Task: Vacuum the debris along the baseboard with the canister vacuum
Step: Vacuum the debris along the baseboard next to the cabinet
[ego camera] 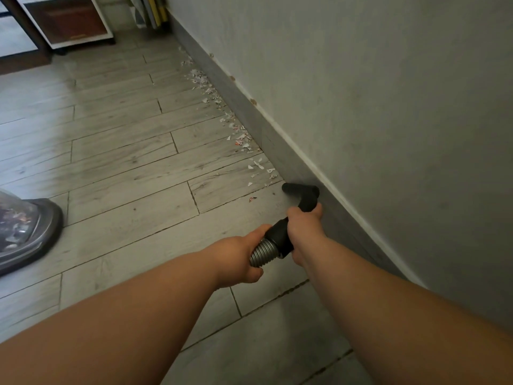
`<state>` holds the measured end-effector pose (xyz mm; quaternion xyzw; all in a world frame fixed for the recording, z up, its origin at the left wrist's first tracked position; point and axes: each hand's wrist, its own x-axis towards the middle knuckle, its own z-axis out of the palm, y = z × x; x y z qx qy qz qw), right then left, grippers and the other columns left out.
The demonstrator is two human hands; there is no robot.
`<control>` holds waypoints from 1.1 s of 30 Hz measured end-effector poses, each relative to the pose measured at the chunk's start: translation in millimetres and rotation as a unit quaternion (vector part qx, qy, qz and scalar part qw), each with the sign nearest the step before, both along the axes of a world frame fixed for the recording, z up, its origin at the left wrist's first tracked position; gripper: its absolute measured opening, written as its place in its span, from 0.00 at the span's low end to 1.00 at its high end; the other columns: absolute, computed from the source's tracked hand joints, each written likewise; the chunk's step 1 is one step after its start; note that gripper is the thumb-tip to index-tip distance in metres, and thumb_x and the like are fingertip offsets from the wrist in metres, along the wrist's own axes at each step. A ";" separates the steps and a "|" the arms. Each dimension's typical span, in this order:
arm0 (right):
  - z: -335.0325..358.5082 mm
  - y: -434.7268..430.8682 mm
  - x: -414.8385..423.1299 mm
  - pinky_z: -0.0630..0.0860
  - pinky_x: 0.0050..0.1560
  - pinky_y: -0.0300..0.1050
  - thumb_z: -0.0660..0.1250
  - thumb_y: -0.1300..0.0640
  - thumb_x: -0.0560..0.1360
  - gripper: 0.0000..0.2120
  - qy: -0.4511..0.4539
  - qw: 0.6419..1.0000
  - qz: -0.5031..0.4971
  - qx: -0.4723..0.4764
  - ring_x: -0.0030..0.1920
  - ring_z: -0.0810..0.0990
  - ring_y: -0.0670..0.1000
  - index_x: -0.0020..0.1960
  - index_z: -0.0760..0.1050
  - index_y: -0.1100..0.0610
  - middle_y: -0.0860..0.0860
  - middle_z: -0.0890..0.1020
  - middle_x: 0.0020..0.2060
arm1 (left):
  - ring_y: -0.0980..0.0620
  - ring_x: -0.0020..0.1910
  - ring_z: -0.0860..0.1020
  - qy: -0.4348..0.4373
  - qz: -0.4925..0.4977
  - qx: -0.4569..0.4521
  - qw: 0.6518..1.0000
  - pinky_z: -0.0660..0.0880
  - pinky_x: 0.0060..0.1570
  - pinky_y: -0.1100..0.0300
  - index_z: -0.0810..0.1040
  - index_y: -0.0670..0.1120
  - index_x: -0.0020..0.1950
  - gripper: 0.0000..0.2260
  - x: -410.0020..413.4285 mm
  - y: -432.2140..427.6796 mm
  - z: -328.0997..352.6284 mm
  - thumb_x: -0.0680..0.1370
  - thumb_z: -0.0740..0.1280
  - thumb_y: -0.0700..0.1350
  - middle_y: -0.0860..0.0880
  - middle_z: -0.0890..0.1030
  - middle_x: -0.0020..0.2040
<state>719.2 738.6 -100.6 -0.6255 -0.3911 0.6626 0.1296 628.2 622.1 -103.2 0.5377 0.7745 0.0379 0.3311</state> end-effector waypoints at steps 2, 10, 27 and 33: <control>0.2 3.8 -1.5 0.77 0.47 0.56 0.59 0.57 0.80 0.35 0.006 1.000 -0.001 -0.004 0.48 0.77 0.58 0.78 0.42 0.40 0.57 0.74 0.55 | 0.48 0.46 0.78 0.004 0.003 0.004 1.000 0.78 0.49 0.54 0.46 0.62 0.75 0.38 1.3 3.0 0.5 0.75 0.68 0.47 0.46 0.78 0.51; -3.2 14.0 -13.7 0.77 0.56 0.63 0.59 0.57 0.80 0.34 0.010 0.999 0.034 0.005 0.51 0.78 0.59 0.78 0.45 0.41 0.55 0.73 0.49 | 0.50 0.42 0.77 0.008 0.025 0.017 1.000 0.74 0.42 0.59 0.46 0.58 0.77 0.38 1.4 5.4 1.2 0.75 0.67 0.47 0.46 0.78 0.49; 3.3 -4.2 -15.5 0.79 0.52 0.59 0.59 0.59 0.79 0.32 0.013 0.998 0.059 0.011 0.48 0.77 0.58 0.78 0.49 0.43 0.57 0.74 0.53 | 0.52 0.38 0.76 -0.016 0.038 0.006 0.999 0.78 0.42 0.56 0.48 0.58 0.76 0.37 3.6 -17.8 14.5 0.75 0.68 0.47 0.46 0.78 0.50; 10.1 -22.4 -14.0 0.79 0.53 0.62 0.60 0.57 0.79 0.31 -0.010 0.995 0.096 0.009 0.47 0.78 0.59 0.77 0.51 0.45 0.56 0.73 0.45 | 0.54 0.35 0.76 -0.024 0.045 -0.001 0.999 0.80 0.41 0.55 0.50 0.58 0.76 0.36 7.6 -38.8 23.6 0.75 0.68 0.46 0.45 0.78 0.51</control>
